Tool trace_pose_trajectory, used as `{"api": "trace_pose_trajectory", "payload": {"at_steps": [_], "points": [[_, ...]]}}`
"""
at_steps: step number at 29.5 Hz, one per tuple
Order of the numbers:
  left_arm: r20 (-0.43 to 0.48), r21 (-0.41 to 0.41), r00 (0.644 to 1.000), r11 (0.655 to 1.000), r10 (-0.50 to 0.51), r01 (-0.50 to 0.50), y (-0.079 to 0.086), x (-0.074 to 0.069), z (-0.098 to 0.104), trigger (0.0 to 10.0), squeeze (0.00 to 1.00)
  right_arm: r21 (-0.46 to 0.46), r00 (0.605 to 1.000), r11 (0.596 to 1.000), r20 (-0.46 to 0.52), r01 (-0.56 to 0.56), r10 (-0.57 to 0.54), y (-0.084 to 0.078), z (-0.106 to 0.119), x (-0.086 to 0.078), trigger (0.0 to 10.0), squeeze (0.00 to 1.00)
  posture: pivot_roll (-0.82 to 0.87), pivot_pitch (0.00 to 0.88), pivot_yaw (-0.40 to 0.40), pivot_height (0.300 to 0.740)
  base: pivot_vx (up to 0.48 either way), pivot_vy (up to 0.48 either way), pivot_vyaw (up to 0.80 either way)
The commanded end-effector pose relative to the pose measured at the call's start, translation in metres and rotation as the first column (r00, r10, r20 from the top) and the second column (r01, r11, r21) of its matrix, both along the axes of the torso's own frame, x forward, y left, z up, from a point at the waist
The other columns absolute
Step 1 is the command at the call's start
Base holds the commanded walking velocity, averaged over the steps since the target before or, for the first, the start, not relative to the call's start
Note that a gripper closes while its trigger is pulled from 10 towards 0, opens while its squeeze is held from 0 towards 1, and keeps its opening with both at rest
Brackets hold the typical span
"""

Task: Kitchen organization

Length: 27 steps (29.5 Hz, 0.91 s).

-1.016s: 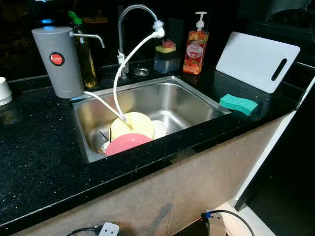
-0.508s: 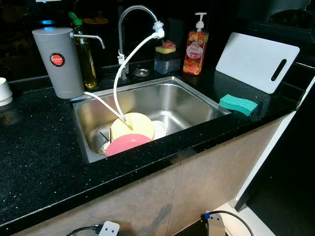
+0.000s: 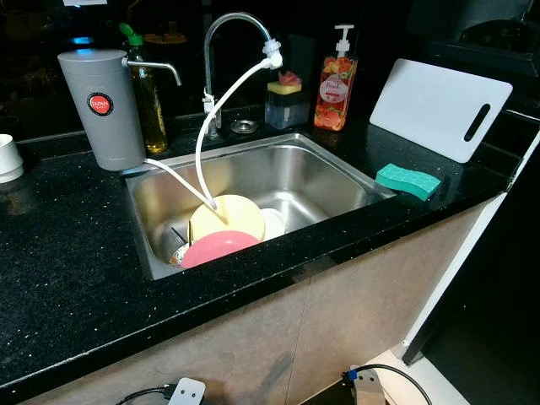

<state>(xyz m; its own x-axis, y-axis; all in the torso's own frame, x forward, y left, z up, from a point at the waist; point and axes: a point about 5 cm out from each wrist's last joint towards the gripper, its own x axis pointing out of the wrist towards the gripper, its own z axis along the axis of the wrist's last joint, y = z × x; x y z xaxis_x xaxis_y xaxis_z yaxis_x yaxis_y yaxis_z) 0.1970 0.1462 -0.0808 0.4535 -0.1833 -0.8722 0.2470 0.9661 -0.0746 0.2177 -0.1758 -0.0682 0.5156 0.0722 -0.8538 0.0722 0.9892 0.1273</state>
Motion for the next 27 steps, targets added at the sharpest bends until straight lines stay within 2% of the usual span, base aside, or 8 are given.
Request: {"api": "trace_pose_trajectory", "payload": {"at_steps": [1, 27], "points": [[-0.008, -0.005, 1.0, 1.0, 0.005, -0.005, -0.0035, -0.0016, -0.0009, 10.0, 0.0, -0.014, 1.0, 1.0, -0.012, -0.001, 0.001, -0.0023, -0.0023, -0.0041, 10.0, 0.0, -0.02, 0.024, -0.031, 0.74, 0.0, 0.0, 0.0], [-0.02, -0.003, 1.0, 1.0, -0.006, 0.006, -0.0033, -0.0083, -0.0042, 10.0, 0.0, -0.024, 0.999, 0.999, -0.015, -0.033, 0.032, -0.0022, -0.0065, -0.0116, 10.0, 0.0, -0.01, 0.013, -0.028, 0.74, 0.0, 0.0, 0.0]]}}
